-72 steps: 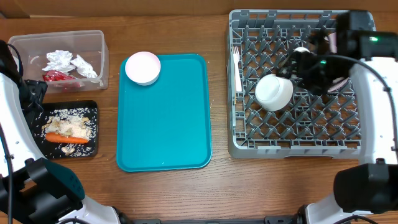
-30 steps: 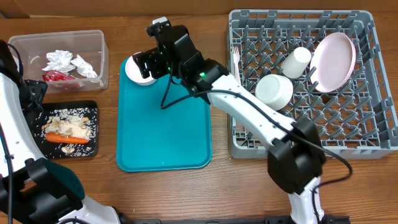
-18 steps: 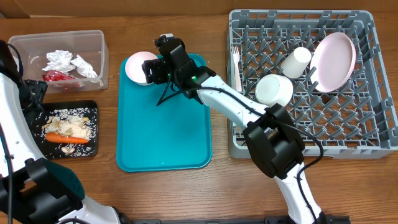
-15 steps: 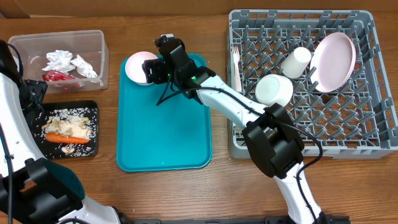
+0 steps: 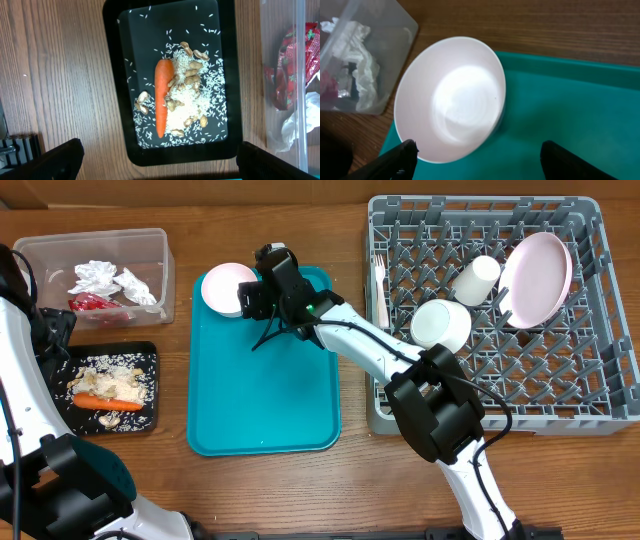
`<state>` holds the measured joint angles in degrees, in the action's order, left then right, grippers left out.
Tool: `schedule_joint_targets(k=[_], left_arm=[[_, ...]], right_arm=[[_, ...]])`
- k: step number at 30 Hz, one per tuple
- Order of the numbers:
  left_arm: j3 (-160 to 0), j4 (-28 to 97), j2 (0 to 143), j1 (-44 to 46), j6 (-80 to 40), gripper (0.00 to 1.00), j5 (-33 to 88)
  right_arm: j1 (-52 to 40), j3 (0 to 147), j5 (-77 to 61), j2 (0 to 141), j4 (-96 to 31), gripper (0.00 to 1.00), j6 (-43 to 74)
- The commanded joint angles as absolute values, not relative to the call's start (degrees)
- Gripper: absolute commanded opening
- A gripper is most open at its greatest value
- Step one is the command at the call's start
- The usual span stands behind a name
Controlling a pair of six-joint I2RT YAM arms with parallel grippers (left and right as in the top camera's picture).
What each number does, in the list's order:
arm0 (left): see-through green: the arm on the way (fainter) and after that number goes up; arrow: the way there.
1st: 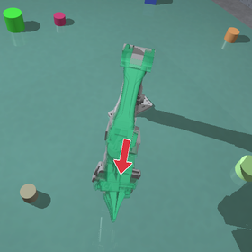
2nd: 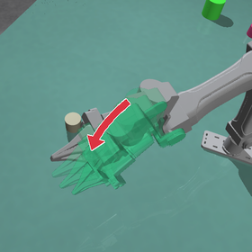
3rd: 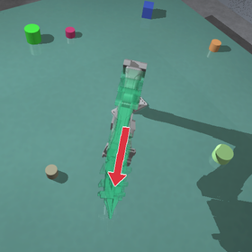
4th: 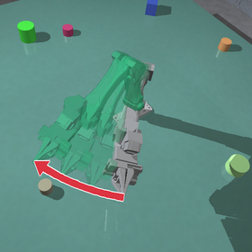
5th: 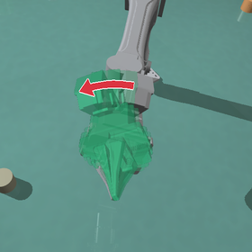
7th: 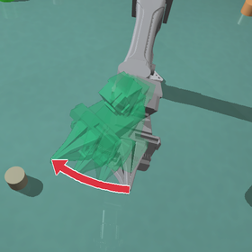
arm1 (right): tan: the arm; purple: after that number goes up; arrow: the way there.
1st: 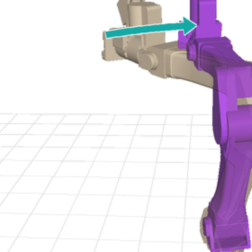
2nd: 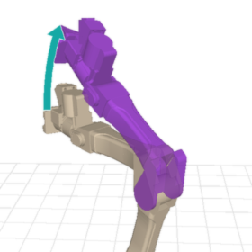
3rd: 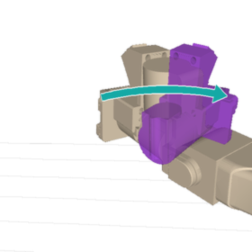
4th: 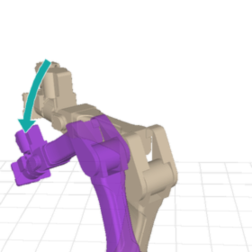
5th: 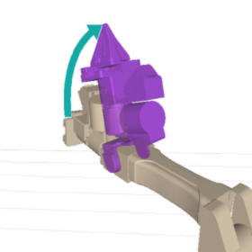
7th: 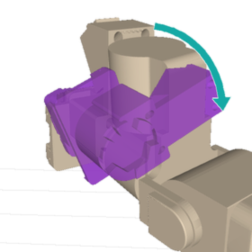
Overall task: Sort waste into correct bins and load items into the dishwasher rack
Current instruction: 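Lower the right gripper and grasp the pink bowl's rim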
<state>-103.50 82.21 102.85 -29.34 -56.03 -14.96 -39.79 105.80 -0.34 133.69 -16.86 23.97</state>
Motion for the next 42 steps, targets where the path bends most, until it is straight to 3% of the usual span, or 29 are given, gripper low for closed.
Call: schedule_joint_targets(k=[1, 12, 24, 42], left_arm=[[-103.3, 82.2, 101.9, -29.1, -57.3, 1.00, -15.0], [-103.3, 82.2, 101.9, -29.1, -57.2, 1.00, -15.0], [-103.3, 82.2, 101.9, -29.1, -57.3, 1.00, -15.0], [-103.3, 82.2, 101.9, -29.1, -57.2, 1.00, -15.0]], right_arm=[[-39.8, 106.5, 0.6, 134.6, -18.5, 0.82, 24.3], [-39.8, 107.7, 0.7, 134.5, -29.7, 0.82, 24.2], [-39.8, 124.0, 0.8, 134.5, -49.5, 0.82, 24.3], [-39.6, 124.8, 6.4, 139.2, -40.9, 0.77, 24.9]])
